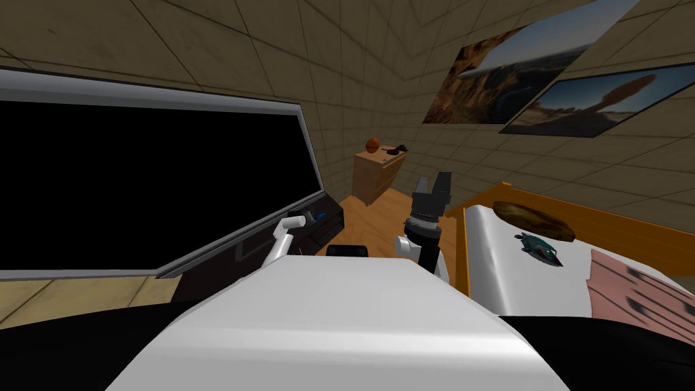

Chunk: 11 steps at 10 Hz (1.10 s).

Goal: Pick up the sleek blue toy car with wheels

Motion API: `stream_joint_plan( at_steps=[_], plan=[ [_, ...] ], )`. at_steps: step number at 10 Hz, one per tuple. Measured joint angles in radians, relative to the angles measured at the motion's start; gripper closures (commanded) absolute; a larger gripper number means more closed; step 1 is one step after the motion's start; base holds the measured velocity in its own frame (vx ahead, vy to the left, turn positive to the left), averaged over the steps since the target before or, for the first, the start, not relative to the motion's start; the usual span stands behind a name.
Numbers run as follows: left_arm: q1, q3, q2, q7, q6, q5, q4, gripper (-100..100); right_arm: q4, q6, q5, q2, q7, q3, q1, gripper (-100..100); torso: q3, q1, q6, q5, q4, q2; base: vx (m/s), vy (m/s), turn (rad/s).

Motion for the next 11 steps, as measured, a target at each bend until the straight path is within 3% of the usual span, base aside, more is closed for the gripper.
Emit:
stream_joint_plan(
  at_steps=[6,9,10,11],
  plan=[
    [-0.051,0.027,-0.006,0.030,0.150,-0.020,0.108,-100,0.000,0.000,0.000,0.000,0.000,0.000,0.000,0,-0.001,-0.001,0.000,0.000,0.000,-0.002,0.104,-0.020,-0.009],
    [-0.065,0.036,-0.010,0.036,0.194,-0.024,0.182,-100,0.000,0.000,0.000,0.000,0.000,0.000,0.000,0,0.001,0.001,0.000,0.000,0.000,0.003,0.041,0.002,0.007],
    [-0.065,0.036,-0.010,0.036,0.195,-0.025,0.186,0,0.000,0.000,0.000,0.000,0.000,0.000,0.000,0,0.003,0.001,0.000,0.000,0.001,0.005,0.000,0.000,0.000],
    [-0.065,0.036,-0.010,0.036,0.194,-0.025,0.185,-100,0.000,0.000,0.000,0.000,0.000,0.000,0.000,0,0.003,0.001,0.000,0.000,0.001,0.006,0.004,-0.005,0.015]
  ],
)
